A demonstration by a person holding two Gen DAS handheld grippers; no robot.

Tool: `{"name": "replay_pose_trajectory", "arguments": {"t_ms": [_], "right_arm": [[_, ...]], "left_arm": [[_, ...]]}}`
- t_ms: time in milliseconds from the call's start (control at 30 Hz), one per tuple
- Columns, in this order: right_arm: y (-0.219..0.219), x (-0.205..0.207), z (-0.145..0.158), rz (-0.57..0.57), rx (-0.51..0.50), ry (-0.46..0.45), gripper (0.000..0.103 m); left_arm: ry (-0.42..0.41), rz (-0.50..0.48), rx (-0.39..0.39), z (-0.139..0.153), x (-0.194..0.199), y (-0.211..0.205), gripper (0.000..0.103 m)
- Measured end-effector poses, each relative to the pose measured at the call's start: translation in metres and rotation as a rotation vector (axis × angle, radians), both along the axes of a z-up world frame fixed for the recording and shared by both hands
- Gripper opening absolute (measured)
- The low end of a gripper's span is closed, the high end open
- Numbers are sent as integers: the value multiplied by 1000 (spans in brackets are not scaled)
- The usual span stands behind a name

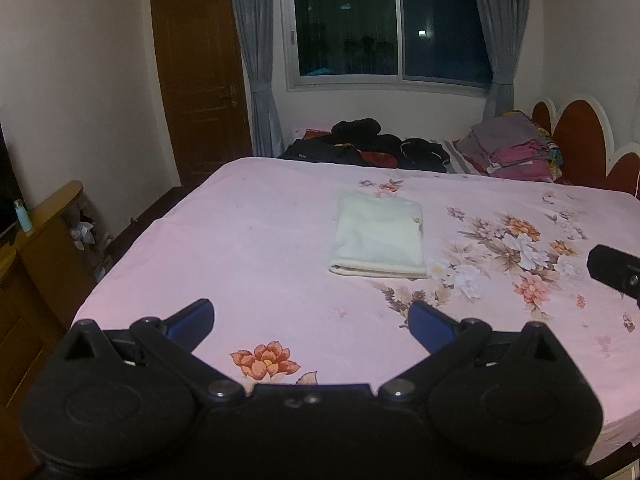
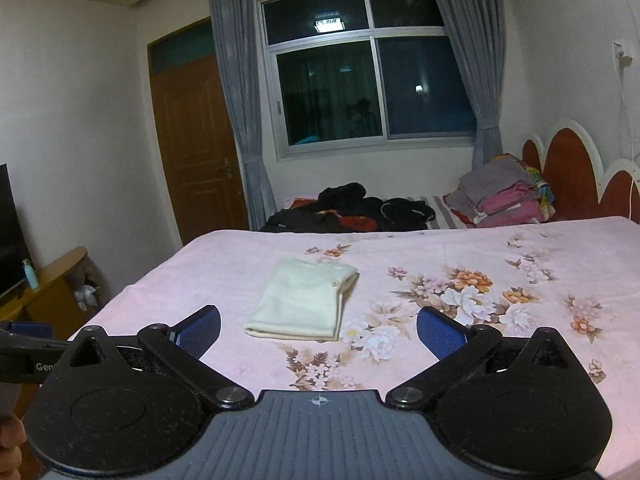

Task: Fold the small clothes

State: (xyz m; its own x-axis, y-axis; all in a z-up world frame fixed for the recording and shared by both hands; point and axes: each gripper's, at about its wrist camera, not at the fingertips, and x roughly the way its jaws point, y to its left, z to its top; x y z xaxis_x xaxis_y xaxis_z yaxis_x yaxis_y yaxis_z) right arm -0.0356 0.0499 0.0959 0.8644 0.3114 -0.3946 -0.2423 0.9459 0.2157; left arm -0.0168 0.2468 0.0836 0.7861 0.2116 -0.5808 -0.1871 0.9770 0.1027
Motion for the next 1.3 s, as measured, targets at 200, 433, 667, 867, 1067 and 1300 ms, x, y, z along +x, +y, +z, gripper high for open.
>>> {"name": "replay_pose_trajectory", "arguments": {"t_ms": [200,433,667,867,1067,1300], "right_arm": [[-1,-1,0,-1,-2,0,103],[-4,-2,1,-4,-4,5,103],[-3,-4,0,2,-3,9,103],[0,-4,-1,7,-11,12,103],[3,-6,-2,14,-18,7,103],[6,-4,-2,19,-23,9,103]], "left_arm": [[3,0,-1,-1,0,-1,103],[1,-2,-4,0,-1,0,103],[-3,1,-6,2,-1,0,103],[-1,7,-12,3,0,2,103],[-6,16,-18,4,1,4,103],[-7,19,-19,4,0,6,103]]}}
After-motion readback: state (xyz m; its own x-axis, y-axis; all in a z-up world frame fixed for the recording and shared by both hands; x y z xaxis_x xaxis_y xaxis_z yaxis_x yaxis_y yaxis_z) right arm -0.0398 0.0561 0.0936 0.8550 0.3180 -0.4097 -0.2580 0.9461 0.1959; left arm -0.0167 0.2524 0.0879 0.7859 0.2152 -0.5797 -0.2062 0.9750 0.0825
